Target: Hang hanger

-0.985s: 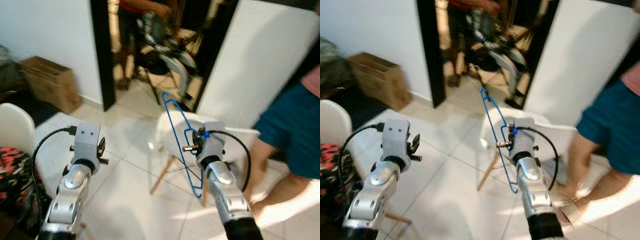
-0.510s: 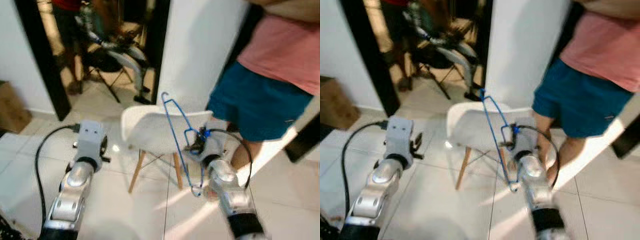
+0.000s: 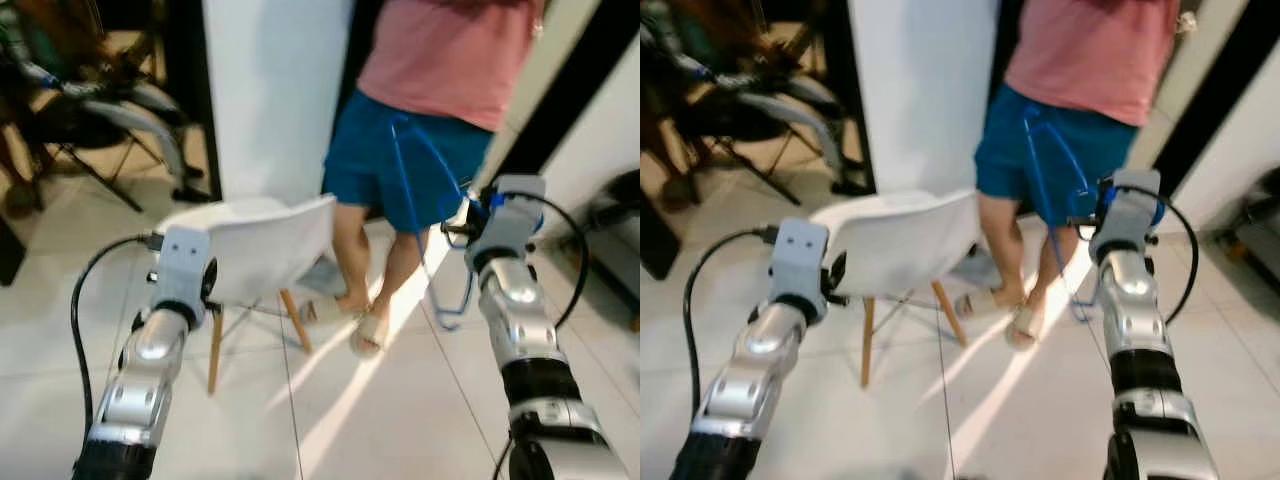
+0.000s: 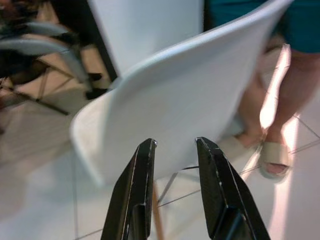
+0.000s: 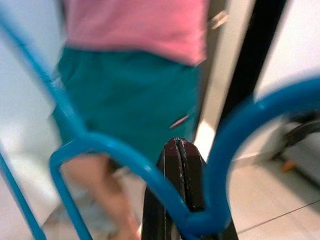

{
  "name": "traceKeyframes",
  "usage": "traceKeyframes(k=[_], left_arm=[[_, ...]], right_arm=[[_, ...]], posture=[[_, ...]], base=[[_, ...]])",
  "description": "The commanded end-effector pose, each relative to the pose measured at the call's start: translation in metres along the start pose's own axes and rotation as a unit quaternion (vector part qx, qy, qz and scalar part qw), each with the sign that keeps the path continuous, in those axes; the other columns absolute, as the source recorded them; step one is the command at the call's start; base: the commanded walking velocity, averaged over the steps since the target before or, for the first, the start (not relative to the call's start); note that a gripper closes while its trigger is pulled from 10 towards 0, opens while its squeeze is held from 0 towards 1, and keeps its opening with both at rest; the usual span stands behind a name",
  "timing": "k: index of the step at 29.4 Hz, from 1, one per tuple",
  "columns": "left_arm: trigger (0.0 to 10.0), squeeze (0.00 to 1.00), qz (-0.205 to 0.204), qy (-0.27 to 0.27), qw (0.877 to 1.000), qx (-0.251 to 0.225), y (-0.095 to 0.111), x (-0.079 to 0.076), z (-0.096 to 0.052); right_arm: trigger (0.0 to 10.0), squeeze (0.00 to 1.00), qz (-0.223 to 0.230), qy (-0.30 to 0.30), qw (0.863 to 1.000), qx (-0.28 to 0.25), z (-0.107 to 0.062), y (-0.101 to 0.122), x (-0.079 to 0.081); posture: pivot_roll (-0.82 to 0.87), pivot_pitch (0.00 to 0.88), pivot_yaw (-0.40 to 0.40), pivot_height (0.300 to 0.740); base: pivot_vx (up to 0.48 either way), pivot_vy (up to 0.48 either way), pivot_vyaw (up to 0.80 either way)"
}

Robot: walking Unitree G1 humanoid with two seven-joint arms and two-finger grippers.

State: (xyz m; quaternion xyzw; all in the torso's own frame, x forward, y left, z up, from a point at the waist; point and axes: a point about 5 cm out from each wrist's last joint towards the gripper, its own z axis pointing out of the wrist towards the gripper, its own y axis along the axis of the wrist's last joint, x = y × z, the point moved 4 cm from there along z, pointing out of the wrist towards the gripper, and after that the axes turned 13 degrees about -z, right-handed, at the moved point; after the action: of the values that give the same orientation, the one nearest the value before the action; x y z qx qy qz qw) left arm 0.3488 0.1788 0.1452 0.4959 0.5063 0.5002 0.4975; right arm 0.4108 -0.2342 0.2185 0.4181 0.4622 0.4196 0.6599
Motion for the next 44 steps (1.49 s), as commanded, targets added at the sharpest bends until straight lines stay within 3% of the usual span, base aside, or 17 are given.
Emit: traceKeyframes(k=[1,2,4,5,7,16,28,33,34,41,44], left_arm=[[10.0,0.00,0.007,0.002,1.000,0.005,-0.002,0.001,-0.001],[10.0,0.00,0.007,0.004,1.000,0.006,-0.003,0.003,-0.001],[10.0,0.00,0.006,0.006,1.000,0.006,-0.004,0.003,-0.001],[10.0,0.00,0.006,0.006,1.000,0.006,-0.004,0.003,-0.001],[10.0,0.00,0.006,0.004,1.000,0.006,-0.004,0.002,0.000],[10.0,0.00,0.008,0.003,1.000,0.007,-0.005,0.002,-0.001],[10.0,0.00,0.009,-0.003,1.000,0.012,-0.012,-0.003,-0.006],[10.0,0.00,0.006,-0.010,1.000,0.007,-0.009,-0.007,-0.003],[10.0,0.00,-0.002,-0.021,1.000,-0.006,-0.001,-0.012,0.001],[10.0,0.00,-0.004,-0.036,0.999,-0.013,0.005,-0.016,0.005],[10.0,0.00,-0.024,-0.027,0.999,-0.012,0.006,-0.013,0.008]], right_arm=[[10.0,0.00,0.011,-0.026,0.999,-0.038,0.005,0.020,-0.012],[10.0,0.00,0.027,-0.032,0.999,-0.023,0.009,0.018,-0.015],[10.0,0.00,0.037,0.015,0.990,0.132,0.003,-0.047,0.005],[10.0,0.00,0.037,0.015,0.990,0.132,0.003,-0.047,0.005],[10.0,0.00,0.040,0.052,0.975,0.212,-0.013,-0.084,0.022],[10.0,0.00,0.039,0.073,0.980,0.182,-0.004,-0.066,0.038],[10.0,0.00,0.047,0.104,0.976,0.184,-0.033,-0.089,0.063],[10.0,0.00,0.047,0.124,0.977,0.166,-0.039,-0.085,0.074],[10.0,0.00,0.049,0.130,0.977,0.159,-0.042,-0.083,0.080],[10.0,0.00,0.048,0.137,0.977,0.158,-0.044,-0.083,0.083],[10.0,0.00,0.048,0.150,0.977,0.146,-0.046,-0.079,0.086]], posture=[[0.01,0.097,-0.074,0.740],[0.01,0.099,-0.078,0.740],[0.01,0.089,-0.087,0.740],[0.01,0.089,-0.087,0.740],[0.01,0.091,-0.091,0.740],[0.01,0.080,-0.097,0.740],[0.00,0.091,-0.092,0.740],[0.00,0.103,-0.093,0.740],[0.00,0.102,-0.090,0.740],[0.00,0.115,-0.090,0.740],[0.00,0.115,-0.078,0.740]], base=[[0.000,0.000,-0.80],[0.000,0.000,-0.80],[0.000,0.000,-0.80],[0.000,0.000,-0.80],[0.000,0.000,-0.80],[0.000,0.000,-0.80],[0.000,0.000,-0.80],[0.000,0.000,-0.80],[0.000,0.000,-0.80],[0.000,0.000,-0.80],[0.000,0.000,-0.80]])
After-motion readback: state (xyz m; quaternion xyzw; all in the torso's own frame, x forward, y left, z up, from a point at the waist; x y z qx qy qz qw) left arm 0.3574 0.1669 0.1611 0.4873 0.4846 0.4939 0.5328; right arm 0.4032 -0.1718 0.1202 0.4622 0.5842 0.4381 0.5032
